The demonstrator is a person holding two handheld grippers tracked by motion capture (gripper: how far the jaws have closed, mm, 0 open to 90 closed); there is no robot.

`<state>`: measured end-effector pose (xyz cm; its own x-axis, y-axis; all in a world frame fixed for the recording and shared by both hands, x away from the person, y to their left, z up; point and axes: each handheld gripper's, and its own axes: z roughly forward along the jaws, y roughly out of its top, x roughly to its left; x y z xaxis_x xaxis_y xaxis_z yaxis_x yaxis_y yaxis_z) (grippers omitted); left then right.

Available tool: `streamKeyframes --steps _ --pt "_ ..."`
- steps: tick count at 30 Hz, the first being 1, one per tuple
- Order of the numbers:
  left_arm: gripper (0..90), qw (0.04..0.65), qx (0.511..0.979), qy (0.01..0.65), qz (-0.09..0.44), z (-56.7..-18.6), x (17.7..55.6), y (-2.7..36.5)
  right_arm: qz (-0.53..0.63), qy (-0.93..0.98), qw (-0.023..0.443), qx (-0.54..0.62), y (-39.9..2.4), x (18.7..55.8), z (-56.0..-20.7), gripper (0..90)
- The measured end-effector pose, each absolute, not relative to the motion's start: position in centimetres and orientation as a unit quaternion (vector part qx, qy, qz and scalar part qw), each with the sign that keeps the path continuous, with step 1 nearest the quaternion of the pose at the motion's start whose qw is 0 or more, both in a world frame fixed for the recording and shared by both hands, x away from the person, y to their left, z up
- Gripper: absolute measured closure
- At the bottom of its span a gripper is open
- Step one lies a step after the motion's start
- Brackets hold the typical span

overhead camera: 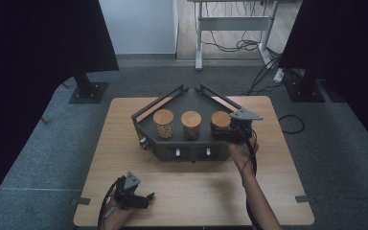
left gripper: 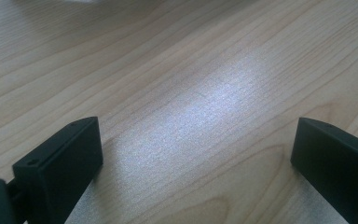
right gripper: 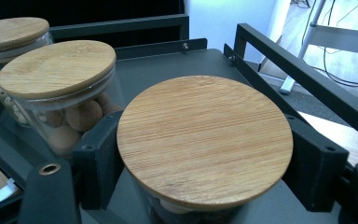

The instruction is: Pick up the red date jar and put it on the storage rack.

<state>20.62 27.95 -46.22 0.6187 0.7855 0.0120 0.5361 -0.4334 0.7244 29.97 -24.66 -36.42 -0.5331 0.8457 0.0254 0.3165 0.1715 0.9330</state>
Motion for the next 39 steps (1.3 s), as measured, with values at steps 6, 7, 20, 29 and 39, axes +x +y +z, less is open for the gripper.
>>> streamKeyframes --steps 6,7,20,29,39 --pt "1.8 0.352 0.828 0.399 0.178 -46.21 20.62 27.95 0.505 0.715 0.263 0.405 -24.70 30.01 -36.54 19.5" --pt "1.8 0.352 0.828 0.399 0.177 -46.22 20.62 27.95 0.505 0.716 0.264 0.404 -24.67 30.04 -36.53 16.0" --pt "1.8 0.352 0.828 0.399 0.177 -46.22 20.62 27.95 0.507 0.714 0.267 0.402 -24.76 30.06 -36.64 3.3" --pt "1.8 0.352 0.828 0.399 0.177 -46.21 20.62 27.95 0.506 0.717 0.262 0.401 -24.91 29.87 -36.61 3.6" --pt "1.8 0.353 0.827 0.400 0.177 -46.24 20.60 27.95 0.508 0.716 0.264 0.399 -25.24 29.25 -36.42 4.0"
